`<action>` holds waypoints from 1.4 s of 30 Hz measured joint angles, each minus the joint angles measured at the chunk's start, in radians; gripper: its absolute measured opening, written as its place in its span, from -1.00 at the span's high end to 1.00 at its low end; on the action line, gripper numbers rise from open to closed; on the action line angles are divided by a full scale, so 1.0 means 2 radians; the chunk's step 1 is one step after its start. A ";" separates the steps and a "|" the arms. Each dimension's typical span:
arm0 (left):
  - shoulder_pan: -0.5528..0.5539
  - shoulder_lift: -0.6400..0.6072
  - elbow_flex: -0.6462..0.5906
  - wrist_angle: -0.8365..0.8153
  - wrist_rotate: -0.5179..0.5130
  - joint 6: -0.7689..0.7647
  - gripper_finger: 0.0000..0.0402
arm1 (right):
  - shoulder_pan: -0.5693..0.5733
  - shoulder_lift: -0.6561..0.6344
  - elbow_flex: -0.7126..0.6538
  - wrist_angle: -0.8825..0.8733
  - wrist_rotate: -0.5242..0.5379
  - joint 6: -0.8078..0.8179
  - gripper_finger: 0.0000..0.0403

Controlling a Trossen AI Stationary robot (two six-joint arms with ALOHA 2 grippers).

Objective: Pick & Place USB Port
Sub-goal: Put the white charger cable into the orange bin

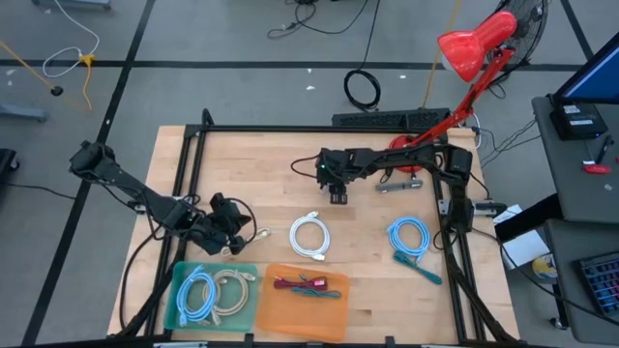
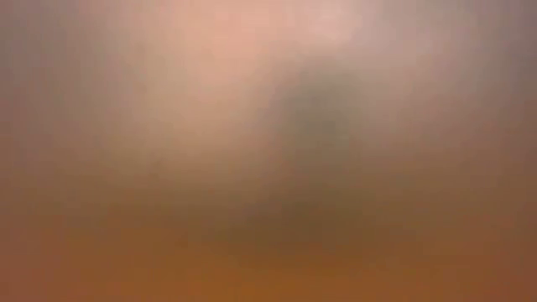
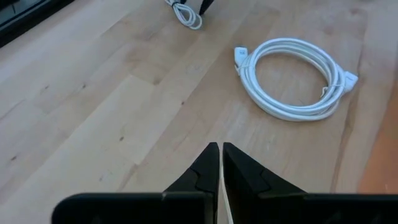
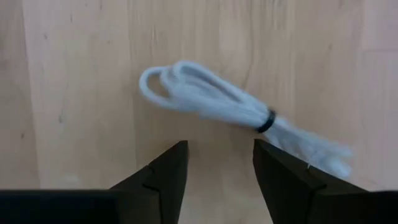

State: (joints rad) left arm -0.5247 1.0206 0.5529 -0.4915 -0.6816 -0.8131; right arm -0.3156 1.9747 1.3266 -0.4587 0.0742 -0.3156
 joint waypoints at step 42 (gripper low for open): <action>-0.004 0.000 0.000 0.013 0.002 0.007 0.88 | 0.000 -0.012 -0.002 0.065 0.012 -0.013 0.22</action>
State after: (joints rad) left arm -0.5335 1.0206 0.5529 -0.4660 -0.6772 -0.7982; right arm -0.3149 1.9511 1.3234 -0.3292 0.0976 -0.3422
